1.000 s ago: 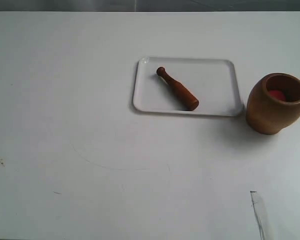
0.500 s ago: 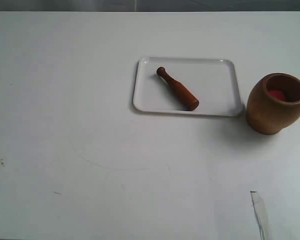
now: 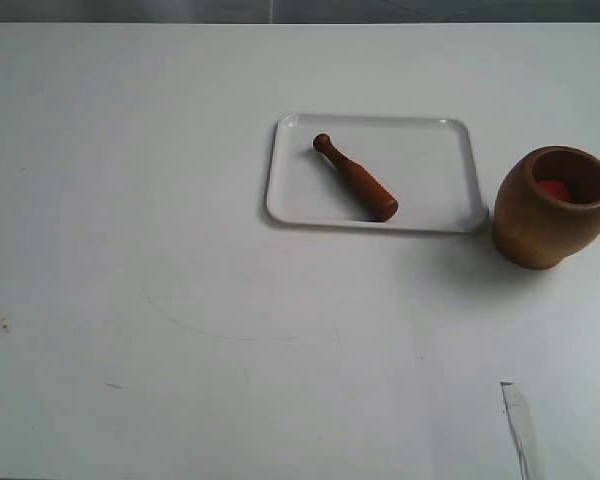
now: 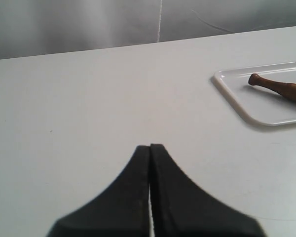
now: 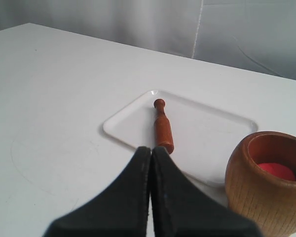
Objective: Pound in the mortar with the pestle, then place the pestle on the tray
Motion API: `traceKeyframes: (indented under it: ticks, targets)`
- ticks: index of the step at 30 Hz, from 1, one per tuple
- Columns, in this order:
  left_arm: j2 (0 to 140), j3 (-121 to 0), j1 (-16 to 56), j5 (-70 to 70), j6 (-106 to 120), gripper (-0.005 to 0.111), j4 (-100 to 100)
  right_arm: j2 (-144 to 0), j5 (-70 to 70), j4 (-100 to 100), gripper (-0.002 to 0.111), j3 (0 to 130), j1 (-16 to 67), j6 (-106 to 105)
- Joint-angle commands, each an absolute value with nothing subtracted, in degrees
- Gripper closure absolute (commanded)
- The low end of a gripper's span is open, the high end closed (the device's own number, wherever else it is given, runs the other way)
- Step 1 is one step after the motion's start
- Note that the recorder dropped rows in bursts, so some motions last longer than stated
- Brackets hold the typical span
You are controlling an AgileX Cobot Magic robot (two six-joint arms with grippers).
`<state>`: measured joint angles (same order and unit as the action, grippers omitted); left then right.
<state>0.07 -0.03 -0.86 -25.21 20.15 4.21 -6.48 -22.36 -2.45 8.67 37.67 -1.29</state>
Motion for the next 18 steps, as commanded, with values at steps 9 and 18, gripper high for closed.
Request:
traceKeyframes:
  ticks: [9, 18]
  targets:
    - [0.0, 0.0, -0.4, -25.0, 19.7, 0.107, 3.8, -6.3, -21.6, -2.6, 0.108, 8.4, 37.8, -1.2]
    - [0.0, 0.0, -0.4, -25.0, 19.7, 0.107, 3.8, -6.0, -21.1, -1.0, 0.108, 8.4, 31.7, -1.2]
